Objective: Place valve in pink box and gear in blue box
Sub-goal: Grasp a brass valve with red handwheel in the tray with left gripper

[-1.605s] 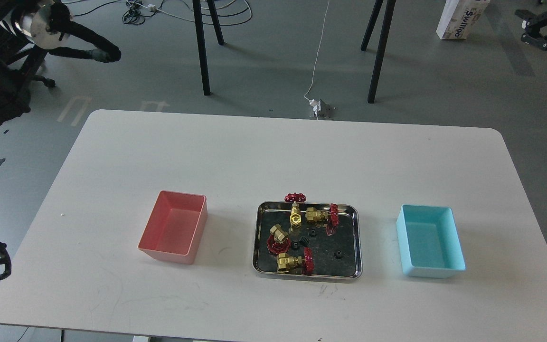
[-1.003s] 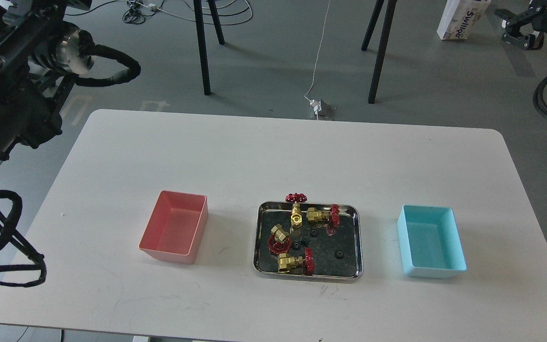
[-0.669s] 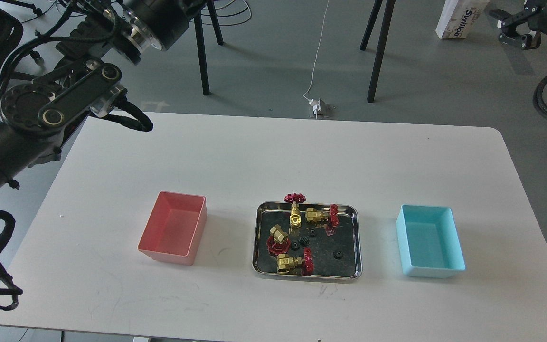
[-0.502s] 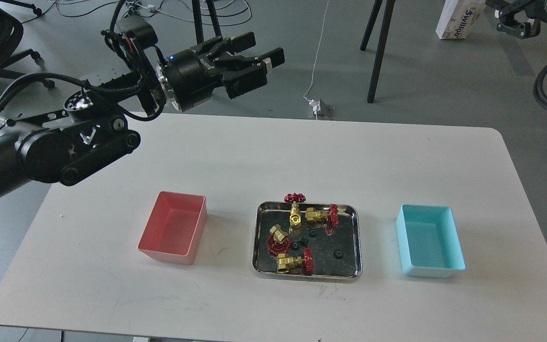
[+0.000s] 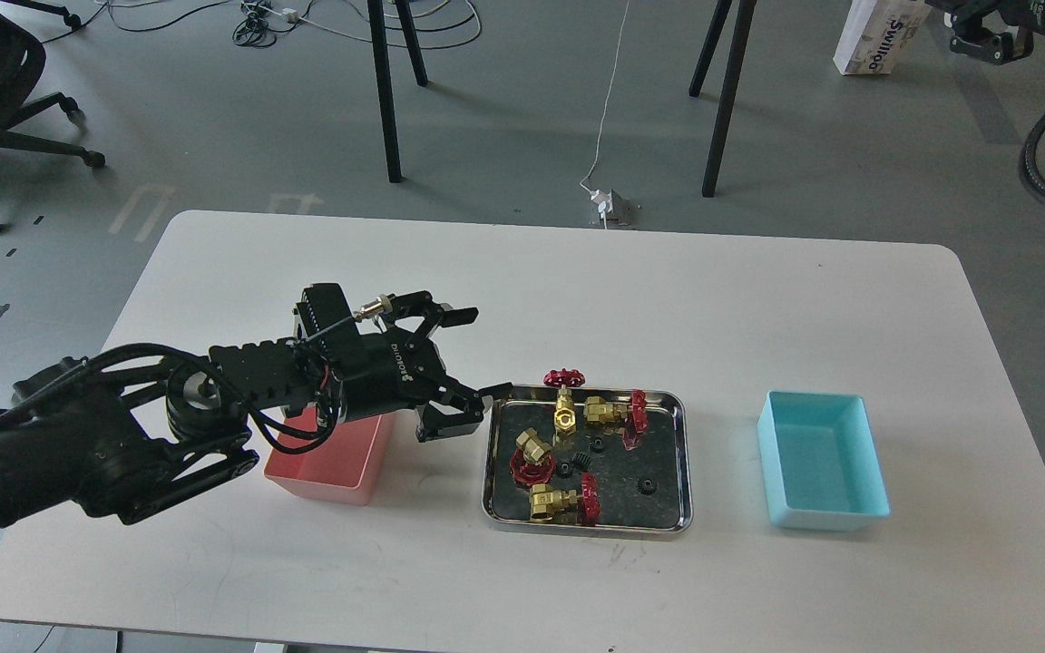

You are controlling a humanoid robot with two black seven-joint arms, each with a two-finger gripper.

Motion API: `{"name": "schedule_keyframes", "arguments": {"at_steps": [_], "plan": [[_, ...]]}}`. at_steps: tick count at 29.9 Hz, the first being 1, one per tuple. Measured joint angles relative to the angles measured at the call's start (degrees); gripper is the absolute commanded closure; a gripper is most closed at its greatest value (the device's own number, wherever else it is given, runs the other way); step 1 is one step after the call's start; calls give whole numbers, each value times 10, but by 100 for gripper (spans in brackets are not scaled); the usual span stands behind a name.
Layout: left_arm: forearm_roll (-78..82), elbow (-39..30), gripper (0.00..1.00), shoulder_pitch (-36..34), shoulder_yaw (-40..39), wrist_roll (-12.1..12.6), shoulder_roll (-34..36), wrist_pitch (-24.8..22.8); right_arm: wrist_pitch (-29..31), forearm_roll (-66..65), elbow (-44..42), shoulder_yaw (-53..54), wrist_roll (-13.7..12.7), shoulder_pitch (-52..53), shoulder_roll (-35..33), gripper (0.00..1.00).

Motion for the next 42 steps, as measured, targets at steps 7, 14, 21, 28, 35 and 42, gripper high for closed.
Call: {"name": "schedule_keyframes", "arguments": {"at_steps": [7,14,21,28,35,42], "plan": [[6,30,3,43,-10,17,-64,-1,0,-3,0,-1,-1,-2,1,1],[-35,43,3,57,-31,19,-94,-12,0,-9,0,-2,-1,-3,5,1],[-60,53,3,98,-34,19,-108,-20,0,-22,0,-9,-1,-3,7,1],[-64,79,3,108,-44,19,-140,-20,-1,-23,0,-10,-1,-3,9,1],[-63,112,19,108,-41,19,-167,-19,-1,-23,0,-10,-1,-3,10,1],[-61,138,55,108,-37,18,-172,-19,-1,-23,0,-10,0,-3,10,1]]}}
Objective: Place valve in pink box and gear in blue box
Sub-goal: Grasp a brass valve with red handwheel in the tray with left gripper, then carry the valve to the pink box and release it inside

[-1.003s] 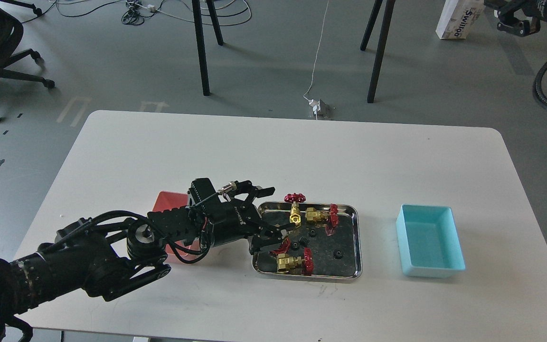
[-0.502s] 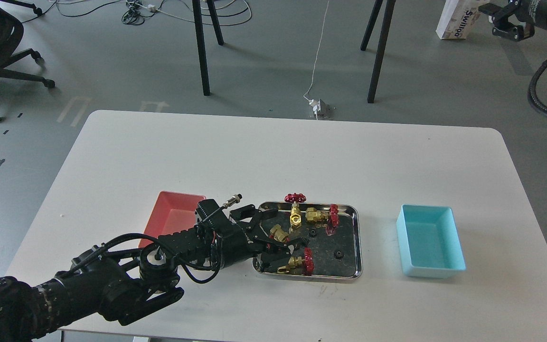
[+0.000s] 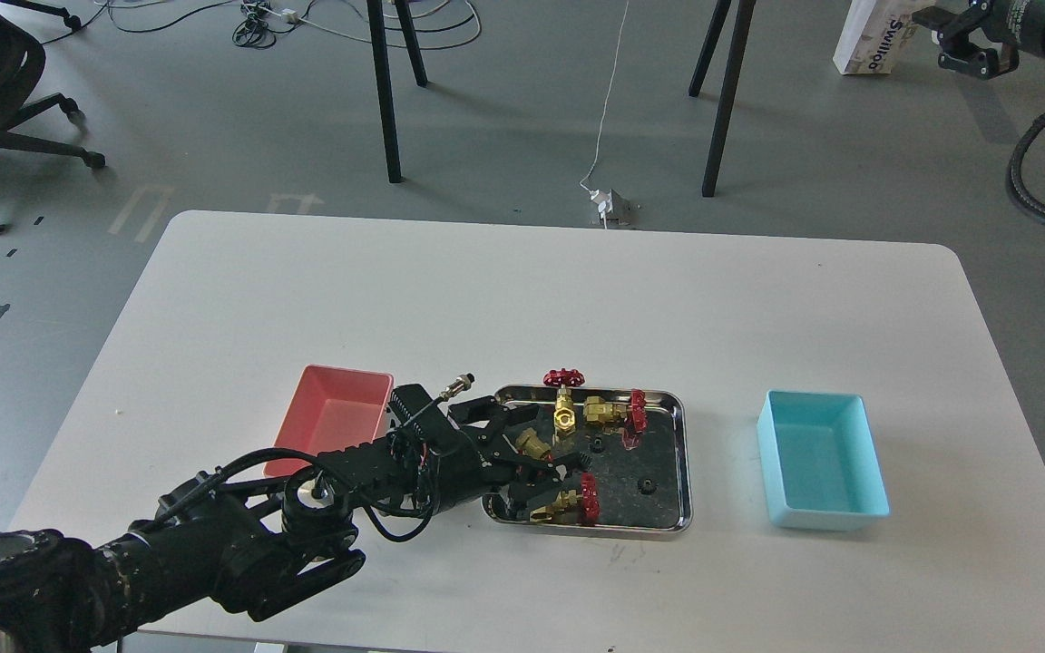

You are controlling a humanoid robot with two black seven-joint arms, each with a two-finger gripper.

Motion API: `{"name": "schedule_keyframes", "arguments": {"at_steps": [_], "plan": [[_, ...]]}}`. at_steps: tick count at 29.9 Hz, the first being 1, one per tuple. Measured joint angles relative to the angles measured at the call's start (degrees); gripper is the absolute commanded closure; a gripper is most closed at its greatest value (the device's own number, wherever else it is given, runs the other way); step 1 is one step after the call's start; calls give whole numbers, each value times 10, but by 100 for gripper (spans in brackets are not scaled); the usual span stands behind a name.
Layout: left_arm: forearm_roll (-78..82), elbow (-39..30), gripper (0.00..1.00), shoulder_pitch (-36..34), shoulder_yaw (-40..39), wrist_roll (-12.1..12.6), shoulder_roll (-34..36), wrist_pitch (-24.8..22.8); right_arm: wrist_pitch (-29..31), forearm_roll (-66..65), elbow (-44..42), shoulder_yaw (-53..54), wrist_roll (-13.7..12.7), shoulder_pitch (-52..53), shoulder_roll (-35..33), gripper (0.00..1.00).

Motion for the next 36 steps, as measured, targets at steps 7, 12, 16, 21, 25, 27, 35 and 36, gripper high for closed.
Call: {"name": "schedule_keyframes", "arguments": {"at_steps": [7,12,16,21,25,27,35,36], "plan": [[1,1,92,-1,0,8,5,-1,0,0,-3,0,1,0,1,1],[-1,-11,94,0,-8,19,13,-11,1,0,-23,-10,1,0,11,1],[-5,-52,94,2,-38,20,33,-21,5,0,-31,-13,1,0,13,1],[-29,-143,93,4,-99,23,100,-46,5,0,-32,-16,1,0,15,1],[-70,-216,93,7,-115,38,207,-53,1,0,-39,-16,1,4,18,1],[-87,-232,93,18,-116,41,252,-52,1,0,-44,-16,1,8,18,1],[-133,-233,92,72,-116,40,327,-25,1,0,-48,-16,1,16,19,1],[-134,-231,92,74,-116,40,327,-22,1,0,-48,-16,1,17,19,1]]}}
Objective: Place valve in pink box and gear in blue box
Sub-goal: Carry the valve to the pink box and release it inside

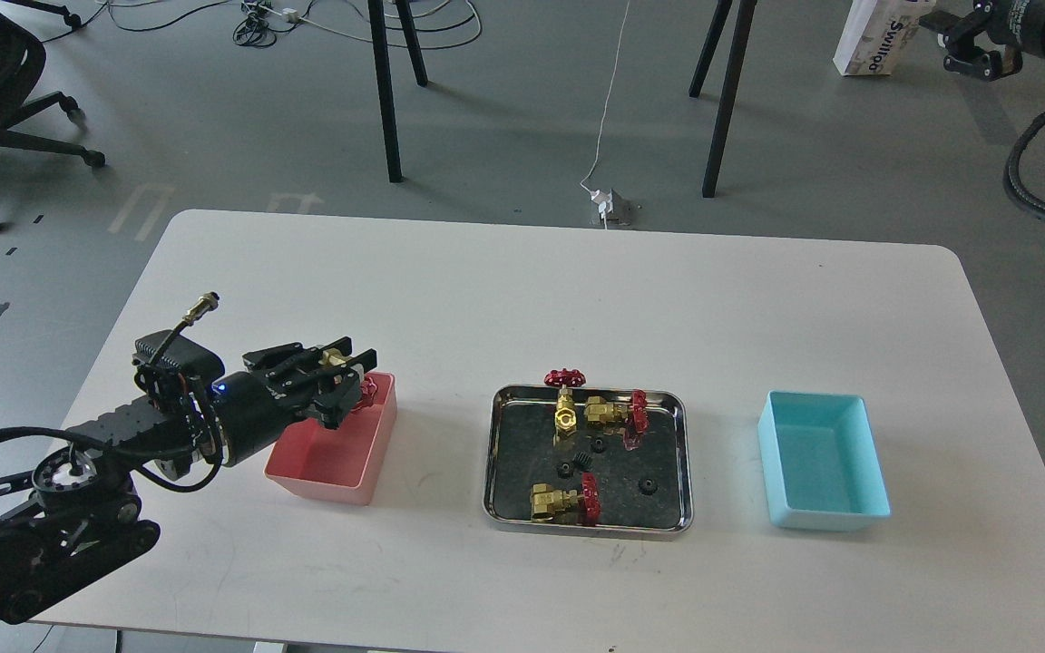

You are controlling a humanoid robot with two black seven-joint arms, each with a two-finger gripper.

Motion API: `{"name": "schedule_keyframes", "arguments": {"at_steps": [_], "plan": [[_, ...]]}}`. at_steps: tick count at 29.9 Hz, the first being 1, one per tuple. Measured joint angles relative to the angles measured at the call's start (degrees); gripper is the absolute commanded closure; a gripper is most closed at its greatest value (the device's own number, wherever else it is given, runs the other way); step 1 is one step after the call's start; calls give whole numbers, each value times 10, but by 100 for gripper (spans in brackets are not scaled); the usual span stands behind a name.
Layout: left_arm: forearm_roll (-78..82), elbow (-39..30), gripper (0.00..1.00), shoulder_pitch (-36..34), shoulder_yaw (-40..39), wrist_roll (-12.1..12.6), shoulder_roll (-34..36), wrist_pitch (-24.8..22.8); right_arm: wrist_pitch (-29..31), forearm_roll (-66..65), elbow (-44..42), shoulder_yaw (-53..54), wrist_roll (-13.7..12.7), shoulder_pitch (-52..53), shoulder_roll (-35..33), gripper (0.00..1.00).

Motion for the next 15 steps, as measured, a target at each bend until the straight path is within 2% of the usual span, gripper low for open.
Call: {"name": "schedule_keyframes", "arguments": {"at_steps": [3,5,11,14,15], "plan": [[-2,15,90,4,3,0,-4,7,0,0,0,0,0,1,3,1],[-2,33,83,8,4,0,-9,12,0,0,0,0,0,1,4,1],[-2,86,46,18,5,-5,-39,30,0,0,2,0,0,5,8,1],[-4,100,21,19,5,-8,-46,37,0,0,5,0,0,6,8,1],[-5,101,19,19,4,-8,-47,38,0,0,6,0,0,7,8,1]]}}
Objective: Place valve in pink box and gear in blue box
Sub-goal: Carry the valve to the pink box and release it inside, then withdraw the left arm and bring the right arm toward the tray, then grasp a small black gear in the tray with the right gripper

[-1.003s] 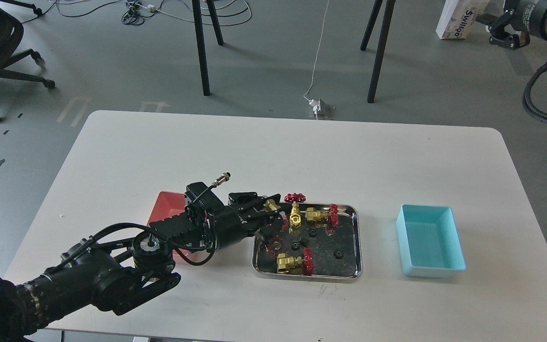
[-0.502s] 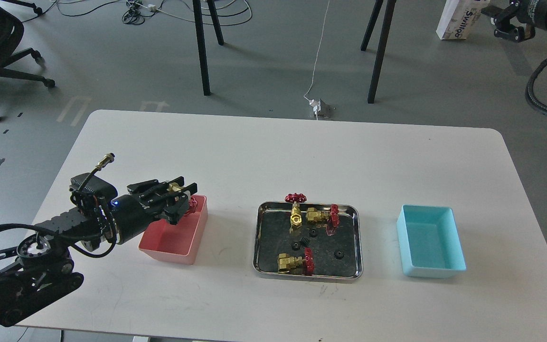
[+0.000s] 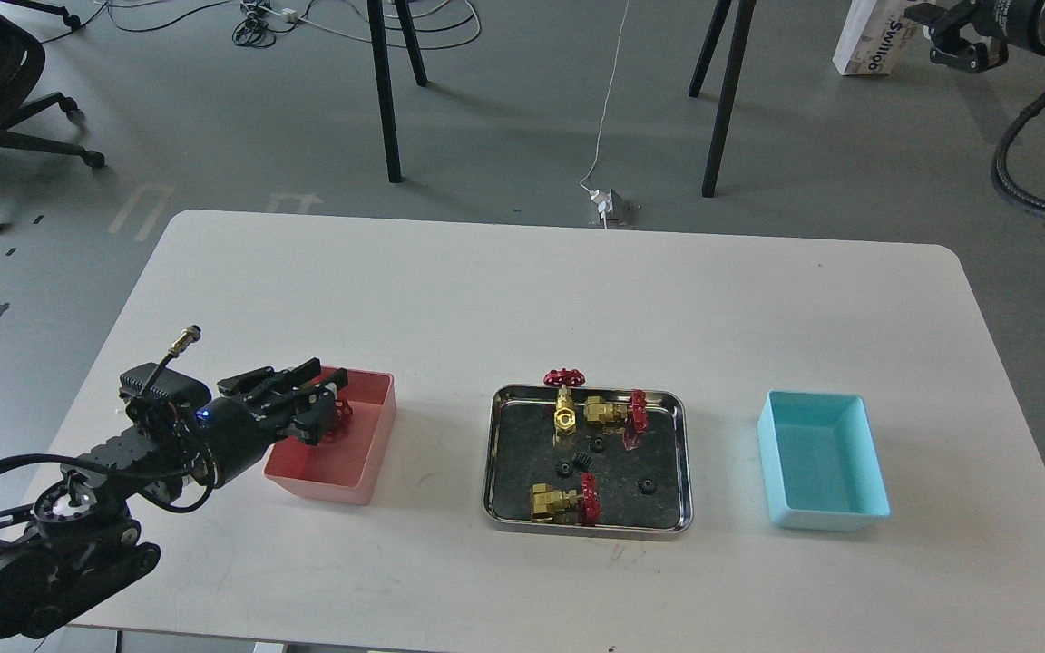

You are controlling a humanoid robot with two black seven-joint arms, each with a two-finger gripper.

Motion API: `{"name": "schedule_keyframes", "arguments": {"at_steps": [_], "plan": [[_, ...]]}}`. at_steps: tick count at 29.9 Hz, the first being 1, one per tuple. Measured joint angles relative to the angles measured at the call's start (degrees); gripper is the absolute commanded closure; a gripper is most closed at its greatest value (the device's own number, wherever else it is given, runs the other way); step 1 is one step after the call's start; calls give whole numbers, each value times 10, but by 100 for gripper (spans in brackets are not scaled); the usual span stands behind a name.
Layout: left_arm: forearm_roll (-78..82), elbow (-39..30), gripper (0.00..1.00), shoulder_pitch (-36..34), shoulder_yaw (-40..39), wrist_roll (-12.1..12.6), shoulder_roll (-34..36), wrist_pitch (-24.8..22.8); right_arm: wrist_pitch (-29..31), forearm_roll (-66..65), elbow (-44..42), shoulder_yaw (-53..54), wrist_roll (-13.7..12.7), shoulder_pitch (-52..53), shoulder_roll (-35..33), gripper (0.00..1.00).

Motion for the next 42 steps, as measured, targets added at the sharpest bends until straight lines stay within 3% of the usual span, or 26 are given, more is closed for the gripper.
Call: {"name": "schedule_keyframes", "arguments": {"at_steps": [4,9,17,25,31,42], "plan": [[-42,0,6,-4,-6,1,-10,6,1,0,3,0,0,2,0,1],[-187,-3,5,-51,-42,4,-13,-5,13,-12,38,-11,0,-3,-4,2],[-504,49,5,-213,-131,-9,-14,-146,95,-202,236,-155,24,-3,-18,2],[-577,246,5,-411,-136,-10,-65,-246,136,-405,455,-289,25,-12,-63,2],[-579,337,5,-519,-133,-11,-87,-261,137,-528,515,-380,25,-25,-79,2],[-581,348,5,-580,-134,-8,-83,-261,137,-680,509,-443,24,-86,3,3]]}}
